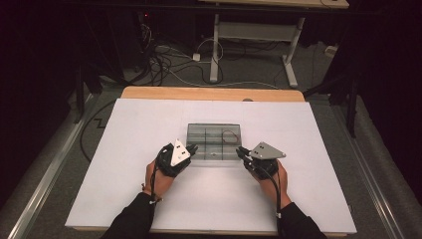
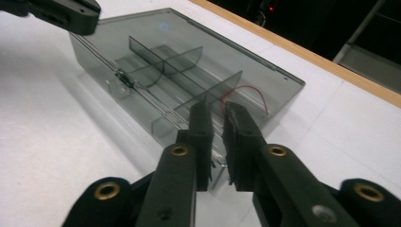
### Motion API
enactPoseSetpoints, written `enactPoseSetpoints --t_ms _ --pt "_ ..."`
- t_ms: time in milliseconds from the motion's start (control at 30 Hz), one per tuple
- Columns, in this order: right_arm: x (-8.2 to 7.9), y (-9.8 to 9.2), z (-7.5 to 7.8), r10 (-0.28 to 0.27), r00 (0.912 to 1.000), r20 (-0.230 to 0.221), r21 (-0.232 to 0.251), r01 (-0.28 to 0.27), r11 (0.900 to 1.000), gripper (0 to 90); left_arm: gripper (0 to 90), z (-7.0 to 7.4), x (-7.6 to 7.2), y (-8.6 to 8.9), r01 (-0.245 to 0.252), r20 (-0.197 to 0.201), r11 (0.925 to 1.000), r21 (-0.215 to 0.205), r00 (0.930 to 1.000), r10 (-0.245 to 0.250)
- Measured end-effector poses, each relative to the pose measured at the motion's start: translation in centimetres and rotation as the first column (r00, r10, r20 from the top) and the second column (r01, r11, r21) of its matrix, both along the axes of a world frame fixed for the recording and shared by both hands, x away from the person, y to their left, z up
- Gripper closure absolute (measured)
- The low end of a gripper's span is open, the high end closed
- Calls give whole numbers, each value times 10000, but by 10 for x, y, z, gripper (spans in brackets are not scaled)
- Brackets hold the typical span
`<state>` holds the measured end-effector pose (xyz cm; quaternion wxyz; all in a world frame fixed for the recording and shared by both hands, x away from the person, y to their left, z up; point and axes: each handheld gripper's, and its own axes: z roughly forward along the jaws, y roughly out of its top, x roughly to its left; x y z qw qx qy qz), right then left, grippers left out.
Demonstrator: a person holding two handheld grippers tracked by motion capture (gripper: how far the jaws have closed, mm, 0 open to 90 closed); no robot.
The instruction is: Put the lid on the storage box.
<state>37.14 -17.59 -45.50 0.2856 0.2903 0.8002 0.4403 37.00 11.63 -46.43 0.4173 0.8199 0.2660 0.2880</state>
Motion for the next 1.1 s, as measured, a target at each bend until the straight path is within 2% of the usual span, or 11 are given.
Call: enactPoseSetpoints --t_ms 233,300,367,433,533,800,833,900,1100 --pt "-2 -2 3 71 9998 164 33 -72 10000 750 765 4 -2 0 105 166 9999 -10 9998 -105" --pt "-2 -2 4 37 9998 203 53 -38 10000 730 697 5 -3 1 144 182 9999 -22 9997 -143" --pt "-2 -3 5 55 9998 199 80 -56 10000 704 689 6 -3 1 126 239 9999 -20 9996 -125" --pt "-2 -3 5 34 9998 182 80 -35 10000 660 619 7 -3 2 125 272 9999 7 9996 -125" --pt "-2 -2 5 -69 9998 184 136 66 9999 586 571 9 -3 3 158 266 9999 -61 9995 -157" --pt "0 -1 6 -295 9993 250 289 287 9992 371 494 10 -3 1 482 198 9988 96 9986 -484" --pt "0 -1 6 -264 9994 237 358 255 9990 356 494 10 -3 0 480 175 9988 128 9987 -482" --pt "0 0 6 -171 9996 226 371 162 9992 334 372 9 -4 -2 81 334 9999 108 9994 -85" --pt "-2 3 7 -314 9982 514 339 297 9990 227 325 9 -5 -3 158 299 9998 72 9994 -160"
